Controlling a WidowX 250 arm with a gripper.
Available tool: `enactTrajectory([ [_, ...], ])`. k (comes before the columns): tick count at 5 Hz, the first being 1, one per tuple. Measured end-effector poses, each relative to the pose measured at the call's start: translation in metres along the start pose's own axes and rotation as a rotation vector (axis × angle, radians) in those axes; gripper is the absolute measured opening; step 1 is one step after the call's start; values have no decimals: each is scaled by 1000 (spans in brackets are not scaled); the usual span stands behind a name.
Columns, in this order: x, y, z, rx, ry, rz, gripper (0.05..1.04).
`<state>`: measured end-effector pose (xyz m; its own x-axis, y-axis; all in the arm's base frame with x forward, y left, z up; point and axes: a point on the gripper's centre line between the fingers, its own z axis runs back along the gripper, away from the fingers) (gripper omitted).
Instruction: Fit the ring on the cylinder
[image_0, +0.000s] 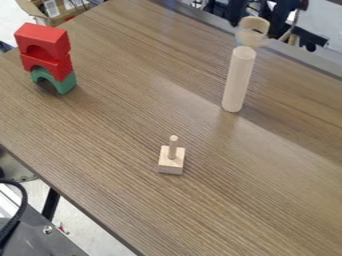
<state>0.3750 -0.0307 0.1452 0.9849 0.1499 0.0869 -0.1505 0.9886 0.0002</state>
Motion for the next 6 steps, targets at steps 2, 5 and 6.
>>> enactTrajectory([
  [2,-3,6,-6,2,28,18,726],
  [5,-12,3,-13,-17,74,38,726],
  [6,-12,2,-14,-27,67,31,726],
])
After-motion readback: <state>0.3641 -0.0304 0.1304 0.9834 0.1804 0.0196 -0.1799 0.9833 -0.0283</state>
